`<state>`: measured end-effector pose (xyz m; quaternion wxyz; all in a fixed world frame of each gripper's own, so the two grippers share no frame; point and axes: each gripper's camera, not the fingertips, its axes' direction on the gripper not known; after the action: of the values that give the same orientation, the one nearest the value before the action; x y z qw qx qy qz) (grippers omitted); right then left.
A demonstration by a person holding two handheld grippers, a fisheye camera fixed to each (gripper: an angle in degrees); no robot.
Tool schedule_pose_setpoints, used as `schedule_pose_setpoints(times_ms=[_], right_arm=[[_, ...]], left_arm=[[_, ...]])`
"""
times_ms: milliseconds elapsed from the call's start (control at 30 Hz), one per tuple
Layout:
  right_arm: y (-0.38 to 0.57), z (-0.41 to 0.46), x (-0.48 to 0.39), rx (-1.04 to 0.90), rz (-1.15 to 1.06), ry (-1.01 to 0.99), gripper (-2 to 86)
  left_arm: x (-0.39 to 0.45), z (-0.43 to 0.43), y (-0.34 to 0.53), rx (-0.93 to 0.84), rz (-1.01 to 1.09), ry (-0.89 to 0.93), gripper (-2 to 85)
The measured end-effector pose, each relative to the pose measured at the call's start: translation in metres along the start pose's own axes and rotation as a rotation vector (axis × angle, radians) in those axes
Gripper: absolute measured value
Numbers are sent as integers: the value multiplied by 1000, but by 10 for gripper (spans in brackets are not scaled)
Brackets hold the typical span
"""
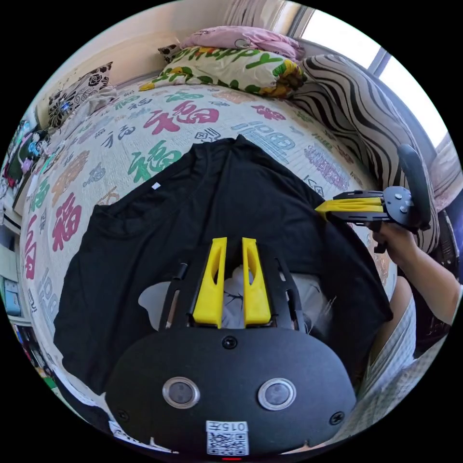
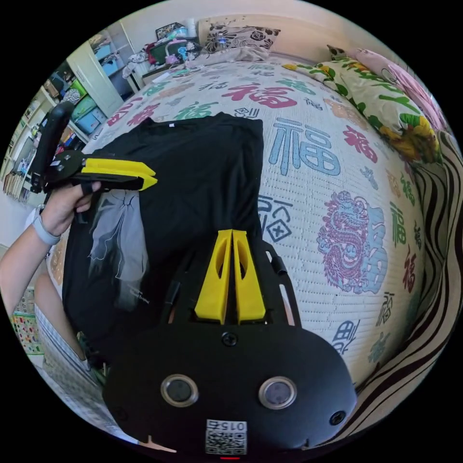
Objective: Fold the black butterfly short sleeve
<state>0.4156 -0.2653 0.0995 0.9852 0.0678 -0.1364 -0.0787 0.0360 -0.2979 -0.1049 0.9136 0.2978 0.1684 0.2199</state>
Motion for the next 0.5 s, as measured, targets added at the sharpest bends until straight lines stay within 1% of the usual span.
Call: schedule_pose_setpoints(times_ms=[100,133,200,300,367,400,433,467,500], right_arm=[[-9,-3,-23,45,-29,-7,-6],[-13,-3,-35,67,-57,-20,-6],[-23,3,-56,52,-110,-16,-6],[-39,32,-83,-92,-186,-63,-7],[-50,38,-92,-89,-169,-48,-6],[-54,38,-95,-85,-173,-56,-5],[-61,35,-102,-76,-187,-68,0],[-70,32,-111,-59,-208,-60,7],[-75,29,-116,-45,-220,-53,12]], left_arm=[[-11,-23,24,36,-74,37,52],[-15,-36,39,72,-98,57,52],[-23,-60,68,124,-137,50,55],[-45,-109,133,196,-244,-68,67],[-71,-153,199,239,-367,-234,70],[-79,-165,217,253,-397,-270,70],[-95,-187,254,289,-462,-322,70],[-113,-207,292,341,-535,-332,69],[-123,-216,310,375,-580,-318,69]])
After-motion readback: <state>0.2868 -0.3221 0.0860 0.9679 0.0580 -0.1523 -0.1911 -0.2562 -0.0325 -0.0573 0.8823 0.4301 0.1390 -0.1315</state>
